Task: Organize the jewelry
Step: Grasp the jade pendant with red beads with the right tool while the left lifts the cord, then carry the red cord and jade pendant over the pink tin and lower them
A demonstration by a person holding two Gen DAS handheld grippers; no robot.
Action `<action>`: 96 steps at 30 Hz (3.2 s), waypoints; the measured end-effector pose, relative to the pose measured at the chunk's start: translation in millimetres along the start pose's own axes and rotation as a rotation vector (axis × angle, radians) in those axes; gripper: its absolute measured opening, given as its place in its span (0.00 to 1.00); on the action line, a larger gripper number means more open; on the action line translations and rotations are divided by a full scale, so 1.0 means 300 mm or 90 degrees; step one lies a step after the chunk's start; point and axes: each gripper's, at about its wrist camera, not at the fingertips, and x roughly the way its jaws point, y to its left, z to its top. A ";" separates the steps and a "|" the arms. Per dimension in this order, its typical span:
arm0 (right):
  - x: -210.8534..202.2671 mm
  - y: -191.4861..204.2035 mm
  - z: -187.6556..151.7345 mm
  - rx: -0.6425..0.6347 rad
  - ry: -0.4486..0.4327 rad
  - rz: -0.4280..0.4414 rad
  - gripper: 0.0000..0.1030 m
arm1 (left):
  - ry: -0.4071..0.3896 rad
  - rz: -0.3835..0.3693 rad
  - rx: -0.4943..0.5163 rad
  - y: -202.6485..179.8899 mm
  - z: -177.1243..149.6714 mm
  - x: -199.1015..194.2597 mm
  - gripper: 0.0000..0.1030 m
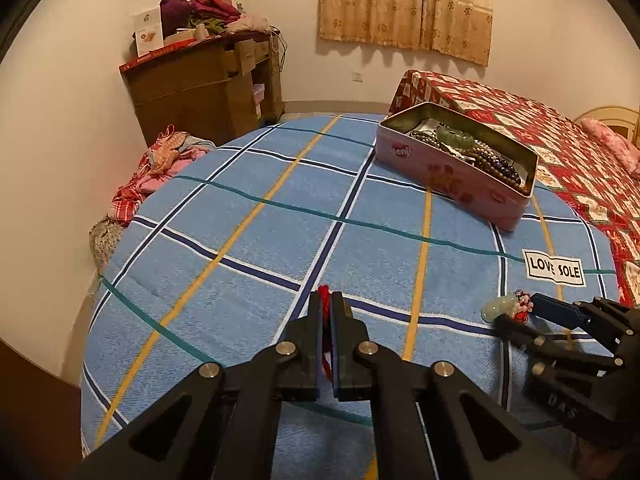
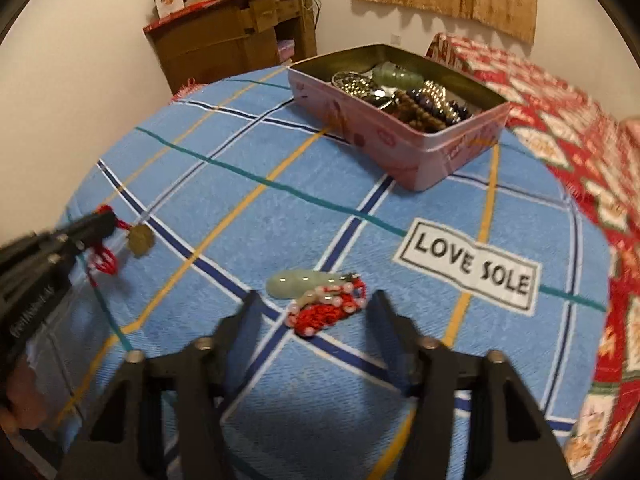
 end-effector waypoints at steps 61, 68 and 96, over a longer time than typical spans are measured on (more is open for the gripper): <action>-0.523 -0.183 -0.021 0.099 -0.274 0.114 0.15 | -0.141 -0.141 0.022 -0.073 0.067 -0.280 0.01; -0.538 -0.190 -0.009 0.100 -0.283 0.112 0.15 | -0.134 -0.103 0.050 -0.117 0.093 -0.277 0.01; -0.577 -0.261 0.101 0.090 -0.324 0.081 0.15 | -0.125 -0.137 0.065 -0.231 0.210 -0.194 0.01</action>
